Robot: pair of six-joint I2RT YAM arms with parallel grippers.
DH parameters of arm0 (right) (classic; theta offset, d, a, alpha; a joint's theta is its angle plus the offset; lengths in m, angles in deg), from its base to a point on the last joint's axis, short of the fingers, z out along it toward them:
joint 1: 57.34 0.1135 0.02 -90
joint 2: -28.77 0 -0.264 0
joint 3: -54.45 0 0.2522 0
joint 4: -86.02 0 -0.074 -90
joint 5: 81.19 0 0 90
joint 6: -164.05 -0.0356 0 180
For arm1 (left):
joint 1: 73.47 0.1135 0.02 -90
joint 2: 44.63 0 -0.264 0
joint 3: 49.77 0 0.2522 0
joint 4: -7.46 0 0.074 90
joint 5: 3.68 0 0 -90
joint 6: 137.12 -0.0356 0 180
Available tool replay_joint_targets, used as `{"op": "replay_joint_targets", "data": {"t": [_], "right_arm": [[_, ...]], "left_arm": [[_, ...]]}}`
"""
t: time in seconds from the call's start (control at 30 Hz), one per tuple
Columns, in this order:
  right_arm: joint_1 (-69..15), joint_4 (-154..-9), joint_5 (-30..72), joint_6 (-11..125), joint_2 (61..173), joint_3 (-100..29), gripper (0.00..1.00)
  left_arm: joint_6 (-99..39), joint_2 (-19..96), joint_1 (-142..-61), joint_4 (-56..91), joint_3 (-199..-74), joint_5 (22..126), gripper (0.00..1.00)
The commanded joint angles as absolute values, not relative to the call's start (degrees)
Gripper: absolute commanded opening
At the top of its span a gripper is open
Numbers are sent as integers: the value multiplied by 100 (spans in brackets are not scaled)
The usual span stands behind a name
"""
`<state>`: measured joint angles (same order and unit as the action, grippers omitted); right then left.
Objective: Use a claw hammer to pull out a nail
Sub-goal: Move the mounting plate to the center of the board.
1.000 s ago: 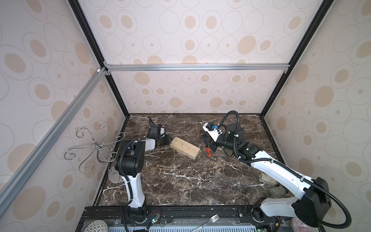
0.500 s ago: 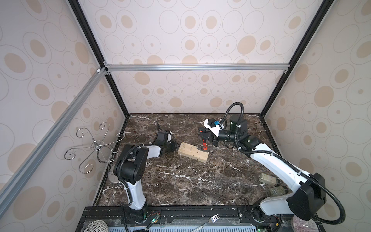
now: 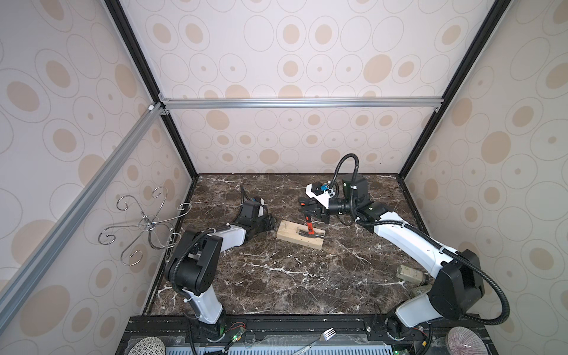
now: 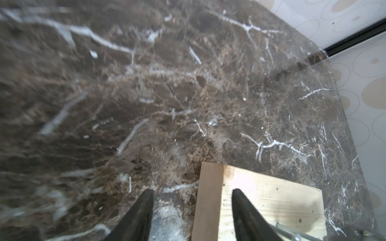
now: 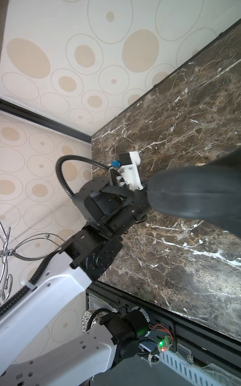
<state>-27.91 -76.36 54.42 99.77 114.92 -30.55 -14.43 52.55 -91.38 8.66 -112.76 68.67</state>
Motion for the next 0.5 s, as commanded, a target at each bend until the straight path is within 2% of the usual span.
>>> {"op": "replay_joint_targets", "data": {"t": [0.0,0.47], "right_arm": [[-2815,-7850,5501,10256,11520,-3321,0],[-2758,-8646,5232,9658,12018,-3429,0]], "left_arm": [[-1833,5143,-9170,1090,-11367,6939,63],[-1866,5199,-9409,1061,-10956,6653,61]]}}
